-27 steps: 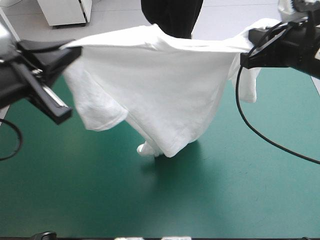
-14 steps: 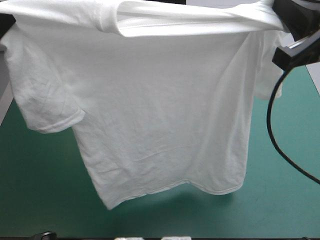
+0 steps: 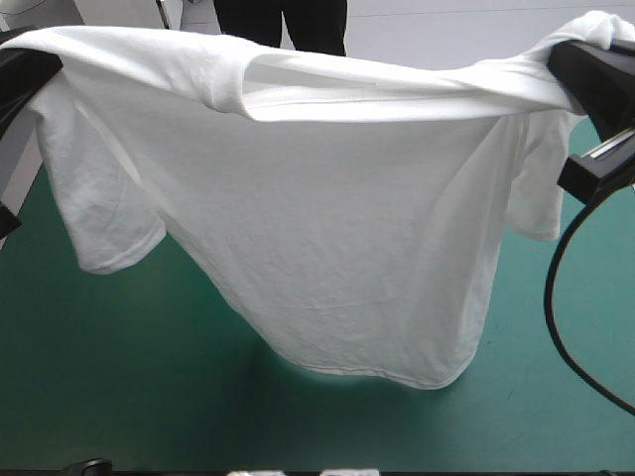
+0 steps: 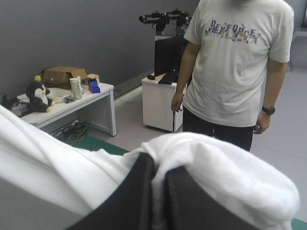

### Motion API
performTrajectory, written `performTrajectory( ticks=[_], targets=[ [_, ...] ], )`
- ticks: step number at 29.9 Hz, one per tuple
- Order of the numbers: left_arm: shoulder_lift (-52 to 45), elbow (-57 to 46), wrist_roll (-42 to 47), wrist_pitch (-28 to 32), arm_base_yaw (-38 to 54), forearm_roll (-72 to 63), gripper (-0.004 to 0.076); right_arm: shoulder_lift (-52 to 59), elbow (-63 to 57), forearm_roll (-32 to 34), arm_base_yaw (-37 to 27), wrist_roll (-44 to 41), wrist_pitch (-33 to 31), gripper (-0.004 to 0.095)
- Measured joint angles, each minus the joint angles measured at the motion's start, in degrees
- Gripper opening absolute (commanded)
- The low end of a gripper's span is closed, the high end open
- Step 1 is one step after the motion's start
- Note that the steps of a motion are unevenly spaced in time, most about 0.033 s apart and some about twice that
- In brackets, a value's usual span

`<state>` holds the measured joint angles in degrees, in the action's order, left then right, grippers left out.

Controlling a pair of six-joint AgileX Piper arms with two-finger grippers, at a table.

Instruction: Fold the cloth

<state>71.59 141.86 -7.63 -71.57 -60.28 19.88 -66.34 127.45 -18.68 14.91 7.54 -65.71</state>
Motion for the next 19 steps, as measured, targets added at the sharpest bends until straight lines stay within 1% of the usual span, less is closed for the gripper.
performTrajectory(
  ticks=[4, 7, 10, 13, 16, 19],
  targets=[
    [1.3, 0.0, 1.4, 0.0, 0.0, 5.4, -0.0010, 0.2, -4.8, -0.1, 0.0, 0.0, 0.4, -0.0013],
    [3.8, 0.0, 3.0, 0.0, 0.0, 13.5, -0.0010, -0.7, -8.6, -0.4, 0.0, 0.0, 2.0, -0.0013],
    [6.9, -1.6, 4.9, 0.1, 0.0, 22.3, -0.0010, -3.7, -10.1, -0.4, 0.0, 0.0, 3.1, -0.0013],
    [9.6, -5.3, 6.8, 0.1, 0.5, 28.8, -0.0010, -8.5, -10.3, 0.0, 0.0, 0.0, 3.6, -0.0013],
    [11.6, -9.8, 8.8, 0.2, 4.9, 29.3, -0.0009, -14.1, -10.7, 0.2, 0.0, 0.0, 4.1, -0.0013],
    [13.0, -14.6, 10.2, 0.2, 14.0, 23.8, -0.0009, -19.4, -10.8, 0.2, 0.0, 0.0, 4.2, -0.0013]
  ],
)
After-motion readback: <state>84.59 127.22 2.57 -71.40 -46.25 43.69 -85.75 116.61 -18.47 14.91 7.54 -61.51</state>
